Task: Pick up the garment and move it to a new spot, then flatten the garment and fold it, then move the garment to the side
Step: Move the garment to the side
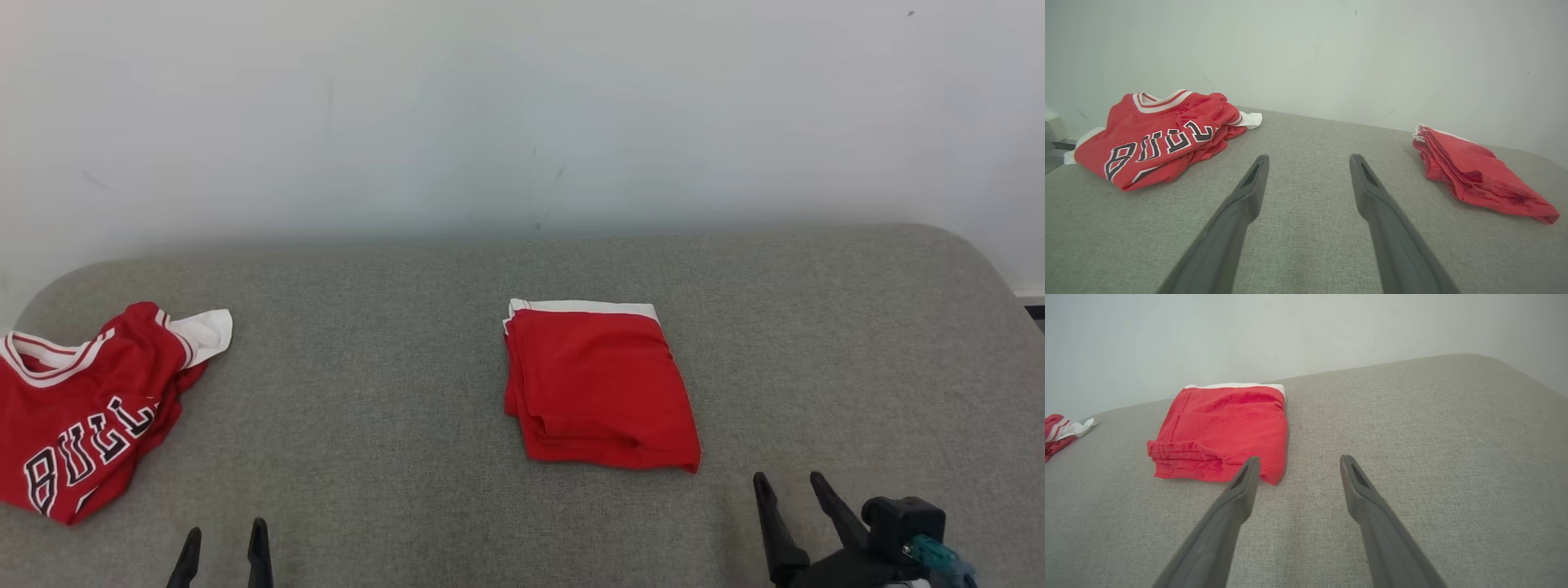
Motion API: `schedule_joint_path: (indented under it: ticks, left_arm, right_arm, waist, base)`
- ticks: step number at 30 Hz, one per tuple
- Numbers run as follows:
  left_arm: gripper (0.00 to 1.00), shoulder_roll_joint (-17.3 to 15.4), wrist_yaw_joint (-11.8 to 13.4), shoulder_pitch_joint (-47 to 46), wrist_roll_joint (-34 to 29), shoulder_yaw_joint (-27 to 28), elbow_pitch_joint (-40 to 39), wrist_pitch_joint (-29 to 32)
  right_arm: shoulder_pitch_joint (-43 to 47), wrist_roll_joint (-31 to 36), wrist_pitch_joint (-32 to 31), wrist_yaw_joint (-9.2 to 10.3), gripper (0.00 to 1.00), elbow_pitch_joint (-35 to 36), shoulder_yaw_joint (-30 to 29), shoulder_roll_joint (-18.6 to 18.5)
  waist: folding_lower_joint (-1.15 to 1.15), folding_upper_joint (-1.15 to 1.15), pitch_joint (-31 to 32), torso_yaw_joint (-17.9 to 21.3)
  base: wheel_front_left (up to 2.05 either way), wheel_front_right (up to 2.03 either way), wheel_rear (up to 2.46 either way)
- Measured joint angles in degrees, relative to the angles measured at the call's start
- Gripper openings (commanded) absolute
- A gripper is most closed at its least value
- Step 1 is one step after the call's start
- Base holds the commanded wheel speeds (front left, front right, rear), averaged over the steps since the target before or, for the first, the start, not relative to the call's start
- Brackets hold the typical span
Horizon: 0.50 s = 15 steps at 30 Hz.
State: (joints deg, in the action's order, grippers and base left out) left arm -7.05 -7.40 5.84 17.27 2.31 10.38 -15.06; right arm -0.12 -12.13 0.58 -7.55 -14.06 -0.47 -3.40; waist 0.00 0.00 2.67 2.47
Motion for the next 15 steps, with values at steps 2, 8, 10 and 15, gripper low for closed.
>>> schedule_joint_path:
  ticks: [2,8,10,15]
  left_arm:
    - [1.00,0.11,-0.01,0.00,-0.05,-0.49,0.10,0.00]
    - [1.00,0.23,-0.02,-0.08,-0.08,-1.71,0.13,0.01]
    - [1.00,0.23,-0.07,-0.17,-0.08,-2.02,0.10,0.01]
    - [1.00,0.23,-0.10,-1.00,-0.11,-3.75,-0.09,0.01]
  right_arm:
    - [-0.93,-0.02,-3.38,0.00,1.00,-0.37,0.92,-0.55]
    - [-7.82,-0.51,-14.49,0.00,1.00,-0.53,0.62,-2.48]
    - [-9.33,-0.37,-17.26,0.00,1.00,-1.10,-0.16,-2.70]
    - [-18.03,0.40,-33.53,0.00,1.00,-4.23,-4.95,-2.33]
  waist:
    - [0.00,0.00,-0.07,-0.38]
    - [0.00,0.00,-0.78,-1.72]
    - [0.00,0.00,-1.00,-1.96]
    - [0.00,0.00,-2.71,-3.41]
  base:
    - [0.00,0.00,0.00]
    - [0.00,0.00,0.00]
    - [0.00,0.00,0.00]
    - [0.00,0.00,0.00]
